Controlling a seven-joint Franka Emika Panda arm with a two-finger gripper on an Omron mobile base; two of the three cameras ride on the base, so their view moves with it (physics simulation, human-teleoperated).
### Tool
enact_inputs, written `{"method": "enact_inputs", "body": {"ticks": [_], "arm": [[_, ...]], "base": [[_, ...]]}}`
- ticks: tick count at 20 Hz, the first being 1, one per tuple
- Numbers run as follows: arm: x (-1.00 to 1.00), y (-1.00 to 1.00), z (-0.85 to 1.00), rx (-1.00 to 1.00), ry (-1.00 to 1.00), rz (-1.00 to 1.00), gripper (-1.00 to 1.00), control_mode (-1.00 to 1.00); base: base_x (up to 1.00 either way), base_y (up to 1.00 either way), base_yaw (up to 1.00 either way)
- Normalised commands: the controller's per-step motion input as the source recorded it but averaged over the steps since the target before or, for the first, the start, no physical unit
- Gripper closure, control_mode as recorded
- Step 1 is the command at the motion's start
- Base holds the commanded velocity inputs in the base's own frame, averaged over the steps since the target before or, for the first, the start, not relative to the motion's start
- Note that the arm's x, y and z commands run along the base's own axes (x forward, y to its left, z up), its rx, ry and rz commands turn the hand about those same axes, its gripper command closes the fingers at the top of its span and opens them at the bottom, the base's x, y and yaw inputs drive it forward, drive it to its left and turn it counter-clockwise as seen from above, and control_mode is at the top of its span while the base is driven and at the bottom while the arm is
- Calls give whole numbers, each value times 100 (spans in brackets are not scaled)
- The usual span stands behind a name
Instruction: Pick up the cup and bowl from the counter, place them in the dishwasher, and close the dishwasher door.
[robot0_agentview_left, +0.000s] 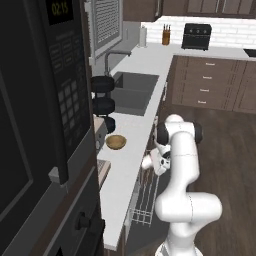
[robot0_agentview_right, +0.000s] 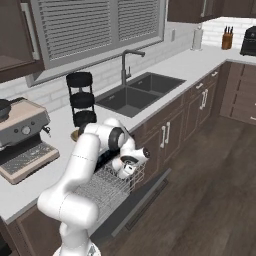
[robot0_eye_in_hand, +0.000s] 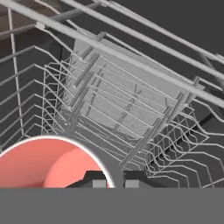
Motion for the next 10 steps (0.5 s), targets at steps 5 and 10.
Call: {"method": "enact_inputs", "body": {"ticks": [5,10], "arm": [[10,4,-34,0,19,-23,100,-100],[1,0,-35,0,17,-23,100,-100]], "base": [[0,0,0],[0,0,0]]}}
